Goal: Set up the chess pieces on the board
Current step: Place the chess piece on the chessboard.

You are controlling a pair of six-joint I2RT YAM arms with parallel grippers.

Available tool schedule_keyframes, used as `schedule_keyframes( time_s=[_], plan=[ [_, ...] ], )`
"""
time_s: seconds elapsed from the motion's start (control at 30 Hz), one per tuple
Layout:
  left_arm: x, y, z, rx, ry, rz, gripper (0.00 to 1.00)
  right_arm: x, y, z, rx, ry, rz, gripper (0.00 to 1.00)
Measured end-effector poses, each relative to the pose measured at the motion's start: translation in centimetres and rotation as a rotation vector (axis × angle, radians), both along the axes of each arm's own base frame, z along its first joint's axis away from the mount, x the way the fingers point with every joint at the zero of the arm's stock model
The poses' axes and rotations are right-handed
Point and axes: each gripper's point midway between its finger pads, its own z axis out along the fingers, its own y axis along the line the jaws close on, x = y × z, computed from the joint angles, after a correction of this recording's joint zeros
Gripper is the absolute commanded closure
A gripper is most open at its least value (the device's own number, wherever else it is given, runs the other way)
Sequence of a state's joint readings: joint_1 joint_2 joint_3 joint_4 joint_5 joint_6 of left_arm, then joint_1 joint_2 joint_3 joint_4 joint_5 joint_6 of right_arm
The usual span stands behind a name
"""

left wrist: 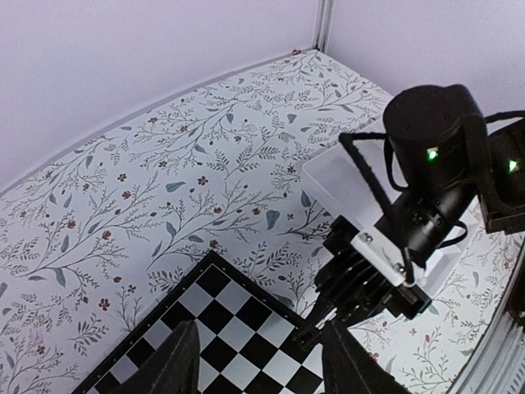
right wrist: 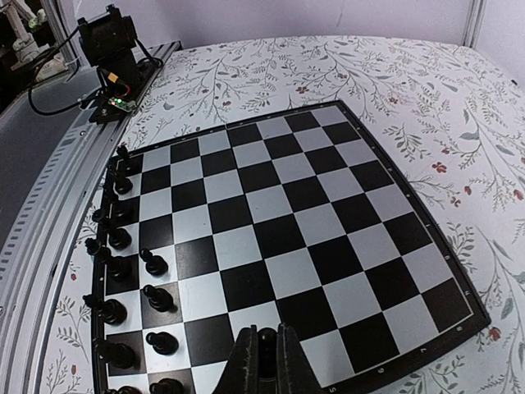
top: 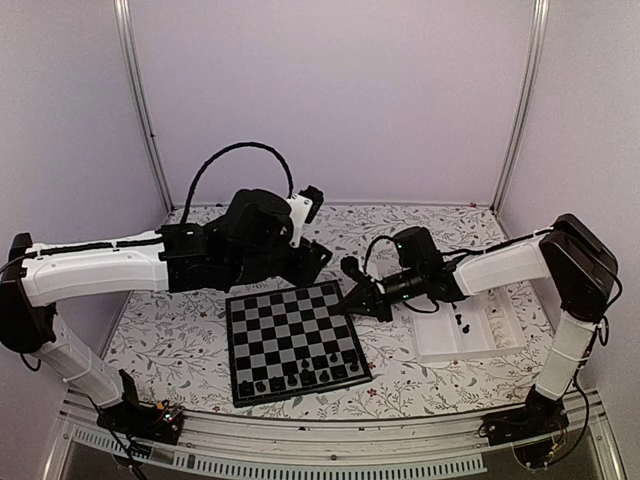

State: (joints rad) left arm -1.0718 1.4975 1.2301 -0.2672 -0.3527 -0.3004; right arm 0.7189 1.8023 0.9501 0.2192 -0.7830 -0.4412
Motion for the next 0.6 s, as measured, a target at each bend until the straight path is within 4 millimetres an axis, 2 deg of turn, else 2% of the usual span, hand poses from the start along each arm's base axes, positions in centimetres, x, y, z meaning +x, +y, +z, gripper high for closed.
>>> schedule_keyframes(
  time_s=[0.2,0.47,0.6],
  plan=[
    [0.2,2.5,0.0,0.003,-0.011,0.043,0.47,0.4,1.8,-3.3,-0.043,0.06,-0.019,0.94],
    [1.1,4.6,-1.3,0.025,0.003,0.083,0.47,2.5,3.6,-2.6,-0.021,0.043,-0.041,0.93],
    [1.4,4.8,-1.3,0.026,0.003,0.086,0.47,3.0,4.0,-3.4,-0.033,0.056,-0.045,0.93]
  ],
)
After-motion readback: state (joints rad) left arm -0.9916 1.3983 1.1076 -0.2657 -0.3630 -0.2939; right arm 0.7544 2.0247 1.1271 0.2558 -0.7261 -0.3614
